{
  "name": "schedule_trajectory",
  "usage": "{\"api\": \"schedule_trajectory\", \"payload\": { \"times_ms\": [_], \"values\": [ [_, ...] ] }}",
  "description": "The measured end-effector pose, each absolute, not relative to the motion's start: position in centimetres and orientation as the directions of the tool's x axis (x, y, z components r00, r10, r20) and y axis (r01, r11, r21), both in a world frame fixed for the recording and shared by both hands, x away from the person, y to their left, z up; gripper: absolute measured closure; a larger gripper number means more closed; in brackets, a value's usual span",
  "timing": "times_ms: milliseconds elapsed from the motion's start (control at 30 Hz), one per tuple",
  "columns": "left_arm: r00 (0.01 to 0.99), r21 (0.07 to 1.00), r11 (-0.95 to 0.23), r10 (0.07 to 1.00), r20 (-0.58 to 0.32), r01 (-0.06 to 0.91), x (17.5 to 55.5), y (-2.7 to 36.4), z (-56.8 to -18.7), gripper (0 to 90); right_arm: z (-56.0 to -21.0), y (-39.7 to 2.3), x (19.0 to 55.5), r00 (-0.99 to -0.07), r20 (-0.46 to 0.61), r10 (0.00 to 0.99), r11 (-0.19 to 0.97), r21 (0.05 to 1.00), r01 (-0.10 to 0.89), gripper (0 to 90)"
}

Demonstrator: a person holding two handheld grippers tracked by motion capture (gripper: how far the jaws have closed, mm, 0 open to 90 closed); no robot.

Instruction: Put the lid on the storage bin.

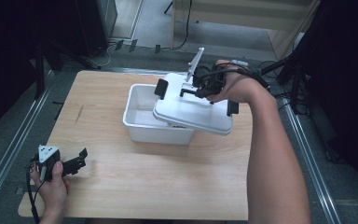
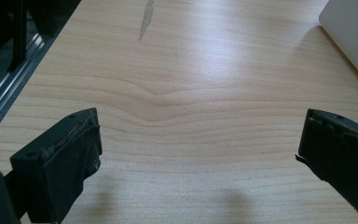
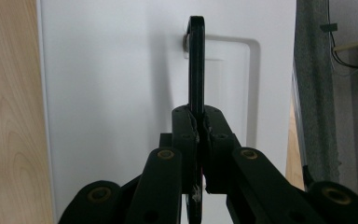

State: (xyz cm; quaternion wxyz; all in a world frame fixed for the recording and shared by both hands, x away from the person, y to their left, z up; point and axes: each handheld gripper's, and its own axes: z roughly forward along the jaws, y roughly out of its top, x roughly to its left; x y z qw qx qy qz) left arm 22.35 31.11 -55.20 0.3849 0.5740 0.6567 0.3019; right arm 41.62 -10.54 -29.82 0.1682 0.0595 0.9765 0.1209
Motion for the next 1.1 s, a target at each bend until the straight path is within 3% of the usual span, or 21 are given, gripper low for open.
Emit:
{"api": "schedule_trajectory", "payload": {
  "times_ms": [633, 1100],
  "values": [
    [-0.038, 0.836, 0.151, 0.987, -0.154, 0.528, 22.4, 31.1, -55.2, 0.0, -31.3, -2.5, 42.8, -0.955, -0.294, 0.048, 0.971, 0.237, -0.024, 86.0],
    [-0.035, 0.835, 0.146, 0.988, -0.151, 0.531, 22.4, 31.1, -55.2, 0.0, -32.7, -0.3, 43.4, -0.960, -0.278, 0.024, 0.976, 0.216, -0.038, 86.0]
  ]
}}
